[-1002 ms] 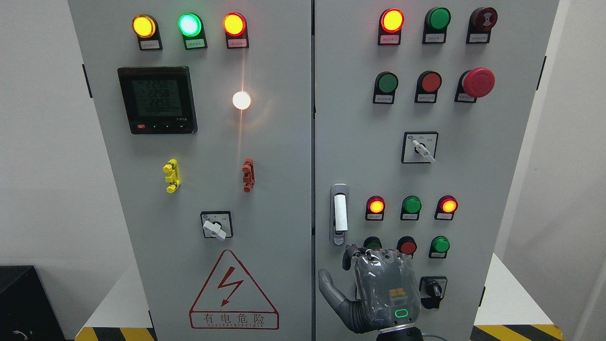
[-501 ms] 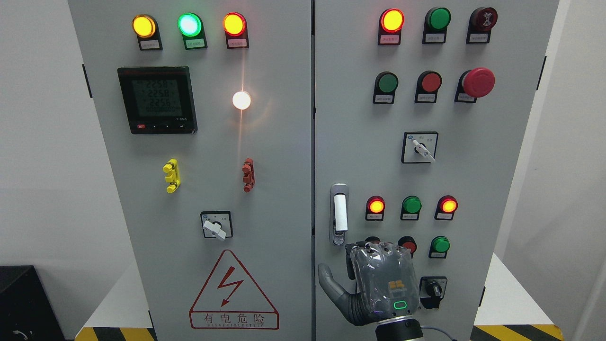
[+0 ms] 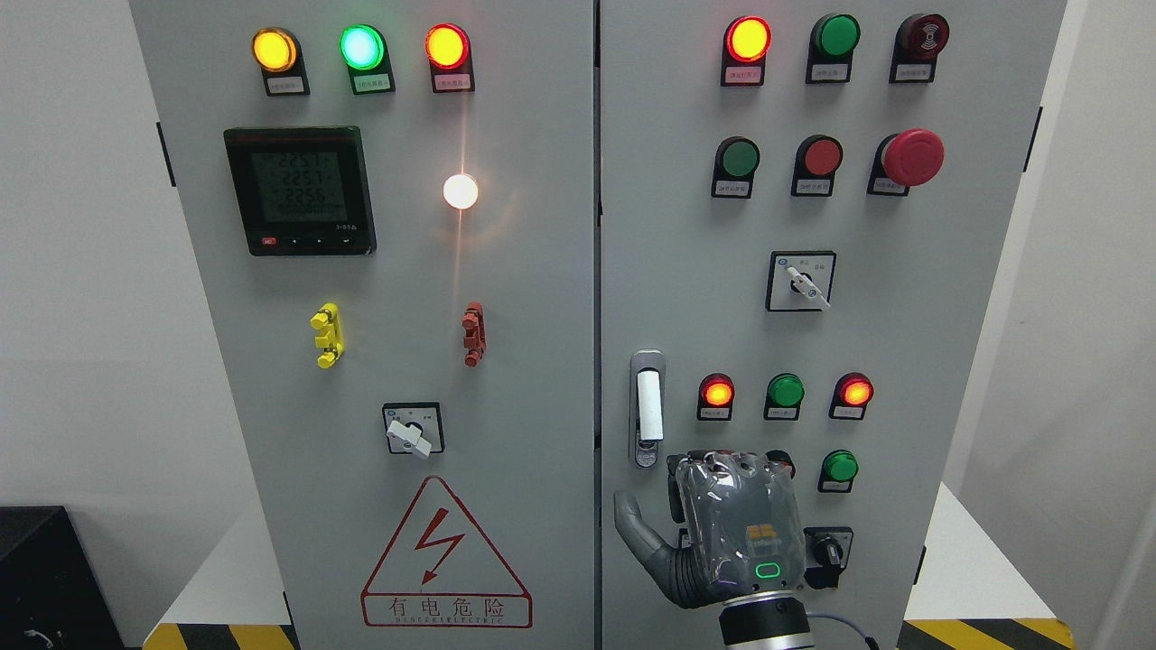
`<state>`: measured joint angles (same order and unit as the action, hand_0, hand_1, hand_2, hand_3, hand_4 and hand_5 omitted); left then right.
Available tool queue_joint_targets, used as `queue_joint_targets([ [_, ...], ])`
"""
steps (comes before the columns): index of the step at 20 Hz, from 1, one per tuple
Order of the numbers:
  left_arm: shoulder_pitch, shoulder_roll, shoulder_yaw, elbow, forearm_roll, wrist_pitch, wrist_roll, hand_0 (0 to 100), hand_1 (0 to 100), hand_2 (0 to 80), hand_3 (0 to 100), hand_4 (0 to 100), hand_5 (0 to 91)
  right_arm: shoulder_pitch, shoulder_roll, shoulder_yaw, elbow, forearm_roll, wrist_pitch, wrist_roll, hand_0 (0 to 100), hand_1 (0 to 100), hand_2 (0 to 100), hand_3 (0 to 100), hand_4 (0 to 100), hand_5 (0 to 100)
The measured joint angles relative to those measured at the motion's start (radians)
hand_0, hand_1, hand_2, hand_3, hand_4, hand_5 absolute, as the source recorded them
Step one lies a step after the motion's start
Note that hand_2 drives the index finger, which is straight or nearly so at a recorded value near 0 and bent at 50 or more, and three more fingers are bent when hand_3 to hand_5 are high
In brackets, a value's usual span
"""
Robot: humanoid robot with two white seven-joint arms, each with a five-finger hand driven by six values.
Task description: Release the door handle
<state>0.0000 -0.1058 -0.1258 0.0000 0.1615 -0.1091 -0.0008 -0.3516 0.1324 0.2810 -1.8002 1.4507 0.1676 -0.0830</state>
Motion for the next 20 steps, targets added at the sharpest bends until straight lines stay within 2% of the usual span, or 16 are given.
queue_joint_targets([
  [20, 0.000, 0.000, 0.000, 0.000, 0.000, 0.000, 0.000, 12, 56, 0.0, 0, 0, 0.0, -0.080, 0.001, -0.006, 0.026, 0.001, 0.026, 0.012, 35, 30, 93, 100, 100, 100],
])
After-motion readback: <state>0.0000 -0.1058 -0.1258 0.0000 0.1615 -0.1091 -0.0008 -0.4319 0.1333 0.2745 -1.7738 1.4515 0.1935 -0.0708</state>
